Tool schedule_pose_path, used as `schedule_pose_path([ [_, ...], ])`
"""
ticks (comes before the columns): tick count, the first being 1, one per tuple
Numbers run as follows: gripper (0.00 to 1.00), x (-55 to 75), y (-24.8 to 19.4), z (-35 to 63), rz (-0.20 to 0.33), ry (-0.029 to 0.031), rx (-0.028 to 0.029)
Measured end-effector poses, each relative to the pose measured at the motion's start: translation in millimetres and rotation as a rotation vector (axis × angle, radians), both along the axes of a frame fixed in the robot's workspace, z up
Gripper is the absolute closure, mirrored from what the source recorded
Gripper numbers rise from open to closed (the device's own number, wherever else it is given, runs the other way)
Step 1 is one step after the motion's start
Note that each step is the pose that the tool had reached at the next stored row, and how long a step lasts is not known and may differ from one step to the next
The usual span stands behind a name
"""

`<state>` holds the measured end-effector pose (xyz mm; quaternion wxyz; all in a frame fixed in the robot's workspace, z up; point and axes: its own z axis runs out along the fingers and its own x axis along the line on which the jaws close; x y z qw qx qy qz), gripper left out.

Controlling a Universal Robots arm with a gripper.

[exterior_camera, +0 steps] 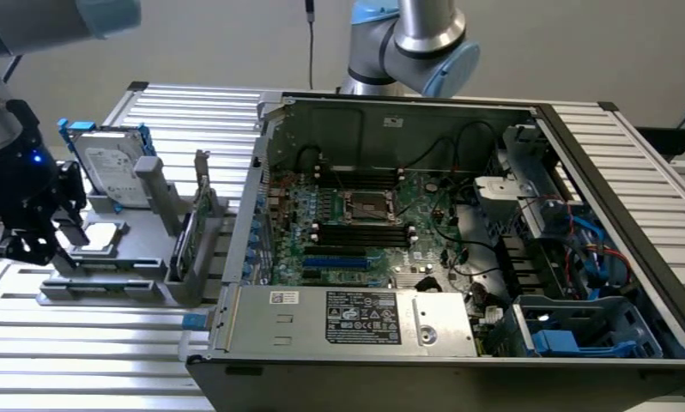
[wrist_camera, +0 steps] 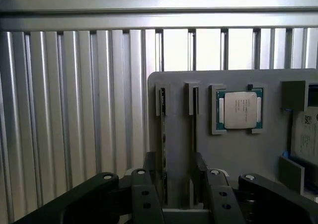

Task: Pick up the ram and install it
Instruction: 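Pick up the ram and move it above insertion slot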

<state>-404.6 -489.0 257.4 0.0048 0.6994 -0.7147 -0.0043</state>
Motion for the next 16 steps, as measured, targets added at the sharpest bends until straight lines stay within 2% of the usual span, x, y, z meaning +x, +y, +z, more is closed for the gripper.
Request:
schedule_pose_path([
  [16, 0.58, 4.6, -5.0, -29.1, 0.017, 0.0003, 0.0000],
])
